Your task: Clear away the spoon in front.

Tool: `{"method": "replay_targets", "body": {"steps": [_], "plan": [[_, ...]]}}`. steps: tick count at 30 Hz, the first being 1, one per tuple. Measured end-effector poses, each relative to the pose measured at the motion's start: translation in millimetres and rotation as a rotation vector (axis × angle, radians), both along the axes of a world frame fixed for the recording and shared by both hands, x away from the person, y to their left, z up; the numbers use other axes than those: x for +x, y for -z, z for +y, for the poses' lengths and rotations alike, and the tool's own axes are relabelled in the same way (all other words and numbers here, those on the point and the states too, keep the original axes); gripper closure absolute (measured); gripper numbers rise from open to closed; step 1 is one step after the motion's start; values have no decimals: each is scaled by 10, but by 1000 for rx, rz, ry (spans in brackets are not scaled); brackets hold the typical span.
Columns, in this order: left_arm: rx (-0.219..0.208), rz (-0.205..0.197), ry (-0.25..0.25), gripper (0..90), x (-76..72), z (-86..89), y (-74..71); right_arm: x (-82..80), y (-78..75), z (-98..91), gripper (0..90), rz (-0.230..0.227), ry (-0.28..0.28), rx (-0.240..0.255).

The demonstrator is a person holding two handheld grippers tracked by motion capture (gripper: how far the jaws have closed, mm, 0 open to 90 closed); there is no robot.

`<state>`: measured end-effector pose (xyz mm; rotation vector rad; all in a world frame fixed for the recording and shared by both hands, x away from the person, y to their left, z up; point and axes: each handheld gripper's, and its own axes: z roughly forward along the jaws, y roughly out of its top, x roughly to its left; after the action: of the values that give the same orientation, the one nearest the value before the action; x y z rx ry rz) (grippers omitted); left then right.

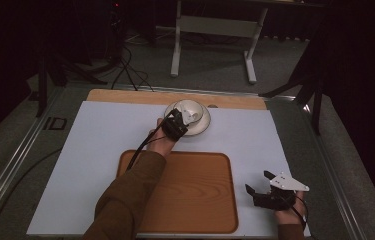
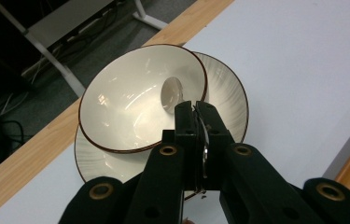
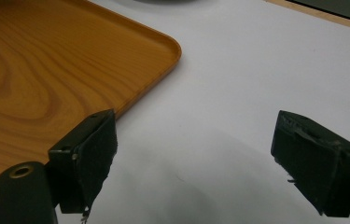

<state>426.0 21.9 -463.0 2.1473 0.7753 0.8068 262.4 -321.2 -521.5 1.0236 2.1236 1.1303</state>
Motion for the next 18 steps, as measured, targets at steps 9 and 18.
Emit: {"method": "replay_targets", "body": {"steps": [9,18], "plan": [[-15,-20,8,891,-77,17,-99,-1,-3,-7,142,-6,2,3],[-14,-45,21,891,-206,66,-234,-3,-6,-7,142,-8,2,6]]}}
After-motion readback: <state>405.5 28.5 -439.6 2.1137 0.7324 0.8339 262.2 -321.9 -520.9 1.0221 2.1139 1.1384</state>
